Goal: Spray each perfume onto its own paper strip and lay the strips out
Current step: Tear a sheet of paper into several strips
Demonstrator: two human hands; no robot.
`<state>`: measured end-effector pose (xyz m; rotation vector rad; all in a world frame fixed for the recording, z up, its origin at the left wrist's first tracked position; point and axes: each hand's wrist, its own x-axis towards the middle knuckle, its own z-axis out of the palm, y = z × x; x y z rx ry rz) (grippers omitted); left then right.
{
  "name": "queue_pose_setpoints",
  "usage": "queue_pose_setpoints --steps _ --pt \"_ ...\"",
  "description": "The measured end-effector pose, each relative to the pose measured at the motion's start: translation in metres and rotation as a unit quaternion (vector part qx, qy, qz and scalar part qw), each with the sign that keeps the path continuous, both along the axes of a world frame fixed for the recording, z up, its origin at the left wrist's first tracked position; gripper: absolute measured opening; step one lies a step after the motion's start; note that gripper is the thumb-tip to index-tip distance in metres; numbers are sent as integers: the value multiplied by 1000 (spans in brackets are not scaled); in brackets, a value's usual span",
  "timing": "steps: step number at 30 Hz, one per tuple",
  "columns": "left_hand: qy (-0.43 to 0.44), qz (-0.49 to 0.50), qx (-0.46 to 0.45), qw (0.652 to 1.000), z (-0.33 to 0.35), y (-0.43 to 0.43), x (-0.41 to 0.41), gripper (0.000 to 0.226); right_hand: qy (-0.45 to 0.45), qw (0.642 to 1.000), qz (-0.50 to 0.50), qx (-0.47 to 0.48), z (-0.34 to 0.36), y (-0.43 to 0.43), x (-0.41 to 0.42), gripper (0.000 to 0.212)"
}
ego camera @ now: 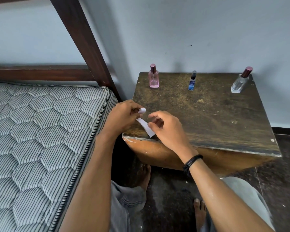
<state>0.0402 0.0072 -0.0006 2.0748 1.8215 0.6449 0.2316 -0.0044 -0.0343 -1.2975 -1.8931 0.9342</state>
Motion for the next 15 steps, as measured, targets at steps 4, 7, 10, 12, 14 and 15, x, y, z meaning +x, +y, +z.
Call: queue_pose_setpoints --steps 4,7,10,12,14,15 --pt "-2 10 -2 1000 1 -2 -2 17 -108 994 12 -19 -7 -1 -6 51" --pt "-10 16 -3 1000 0 -2 -2 11 -131 991 3 -2 -9 -3 -11 38" --pt "-9 26 -2 1000 0 -1 -1 11 -82 996 -14 -28 -7 -3 -12 21" --pt "-8 34 -2 999 0 -1 0 15 -54 997 -10 -62 -5 -3 -11 25" --pt "-14 44 -3 999 1 -1 0 18 -46 996 1 -79 -4 -4 -11 34" --pt "-17 49 -5 999 1 -1 1 19 -42 995 5 -87 -4 -5 -12 37"
